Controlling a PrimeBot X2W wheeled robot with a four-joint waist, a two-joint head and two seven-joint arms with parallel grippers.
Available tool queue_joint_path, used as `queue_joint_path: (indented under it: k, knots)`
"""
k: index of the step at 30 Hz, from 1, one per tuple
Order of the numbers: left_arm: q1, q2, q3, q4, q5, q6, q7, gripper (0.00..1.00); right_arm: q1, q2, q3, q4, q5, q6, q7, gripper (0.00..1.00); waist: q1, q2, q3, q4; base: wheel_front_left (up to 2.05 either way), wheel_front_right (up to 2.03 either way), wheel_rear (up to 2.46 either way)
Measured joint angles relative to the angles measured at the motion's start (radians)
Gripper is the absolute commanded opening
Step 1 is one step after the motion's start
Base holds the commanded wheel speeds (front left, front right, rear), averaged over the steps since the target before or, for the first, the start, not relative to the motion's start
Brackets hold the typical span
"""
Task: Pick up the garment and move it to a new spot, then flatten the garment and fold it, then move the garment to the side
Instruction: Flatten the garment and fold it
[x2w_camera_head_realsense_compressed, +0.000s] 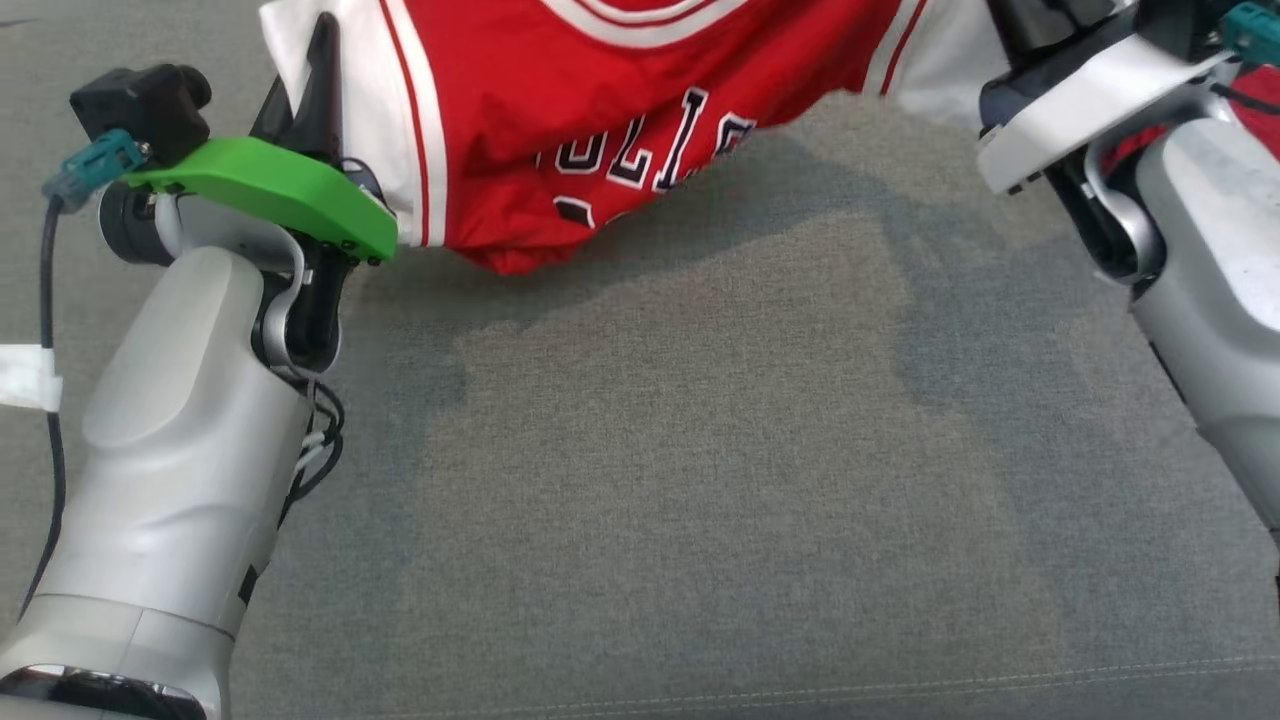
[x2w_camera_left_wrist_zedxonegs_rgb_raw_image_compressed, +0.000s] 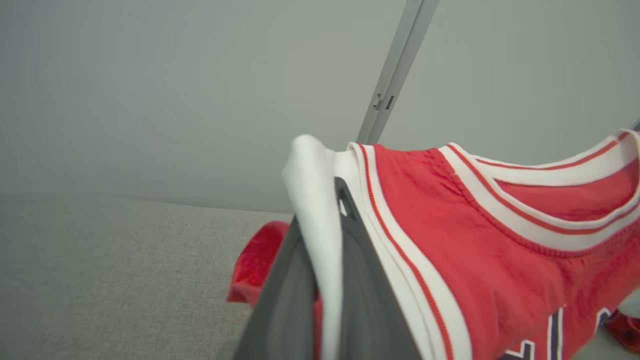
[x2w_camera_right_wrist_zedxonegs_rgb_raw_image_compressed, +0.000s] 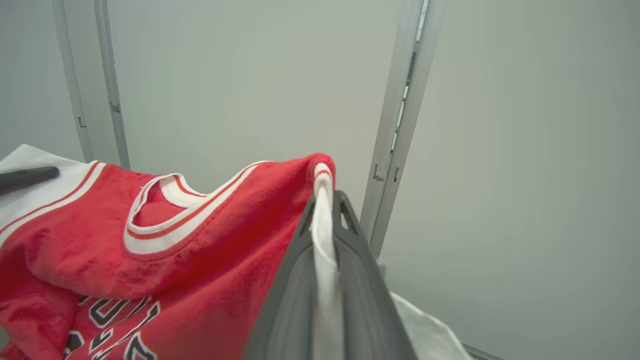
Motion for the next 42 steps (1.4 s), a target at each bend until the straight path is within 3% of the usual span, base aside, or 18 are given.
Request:
queue_joint_path:
  k: [6,11,15,21,26,28,29,30,31,32,33,42]
  knots:
    - [0.001,-0.016,0.184,-0.316,0.050,-0.023,0.020,0.00,-0.007,-0.030,-0.181,-0.248,-0.039,-0.087,0.000,0.00,0.0000,0.0000,-0.060,0.020,0.00,0.00,0.00]
    - [0.083,-0.071,0.223,-0.488,0.086,-0.051,0.018,0.00,0.011,-0.045,-0.275,-0.388,-0.077,-0.136,-0.001,0.00,0.0000,0.0000,-0.115,0.029,0.00,0.00,0.00]
    - [0.237,-0.112,0.156,-0.523,0.073,-0.058,0.018,0.00,0.101,-0.075,-0.289,-0.403,-0.084,-0.137,-0.001,0.00,0.0000,0.0000,-0.158,0.030,0.00,0.00,0.00]
    - [0.436,-0.112,0.003,-0.518,0.028,-0.066,0.019,0.00,0.228,-0.114,-0.265,-0.362,-0.067,-0.130,-0.001,0.00,-0.0001,0.0000,-0.204,0.038,0.00,0.00,0.00]
    - [0.567,-0.103,-0.098,-0.471,-0.035,-0.066,0.023,0.00,0.328,-0.105,-0.216,-0.292,-0.044,-0.105,-0.001,0.00,0.0000,0.0000,-0.205,0.061,0.00,0.00,0.00]
    - [0.604,-0.097,-0.132,-0.451,-0.072,-0.066,0.023,0.14,0.344,-0.091,-0.200,-0.268,-0.036,-0.092,-0.001,0.00,0.0000,0.0000,-0.200,0.070,0.00,0.00,0.00]
    - [0.616,-0.094,-0.149,-0.442,-0.084,-0.066,0.023,0.14,0.350,-0.083,-0.189,-0.255,-0.029,-0.089,-0.001,0.00,0.0000,0.0000,-0.198,0.074,0.00,0.00,0.00]
    - [0.622,-0.091,-0.170,-0.427,-0.091,-0.066,0.030,0.25,0.353,-0.074,-0.177,-0.241,-0.027,-0.081,-0.001,0.00,-0.0001,0.0000,-0.195,0.078,0.00,0.00,0.00]
    - [0.630,-0.089,-0.182,-0.421,-0.099,-0.066,0.030,0.42,0.357,-0.066,-0.165,-0.228,-0.028,-0.076,-0.001,0.00,-0.0001,0.0001,-0.192,0.082,0.00,0.00,0.00]
    - [0.634,-0.087,-0.188,-0.414,-0.107,-0.065,0.030,0.89,0.357,-0.056,-0.150,-0.213,-0.028,-0.068,-0.001,0.00,0.0000,0.0000,-0.189,0.085,0.00,0.00,0.00]
    - [0.636,-0.087,-0.198,-0.404,-0.107,-0.064,0.032,1.00,0.357,-0.046,-0.137,-0.201,-0.028,-0.061,-0.001,0.00,-0.0001,0.0000,-0.186,0.088,0.00,0.00,0.00]
    - [0.635,-0.085,-0.223,-0.371,-0.082,-0.047,0.033,1.00,0.328,-0.034,-0.101,-0.167,-0.068,-0.038,-0.001,0.00,-0.0001,0.0000,-0.162,0.109,0.00,0.00,0.00]
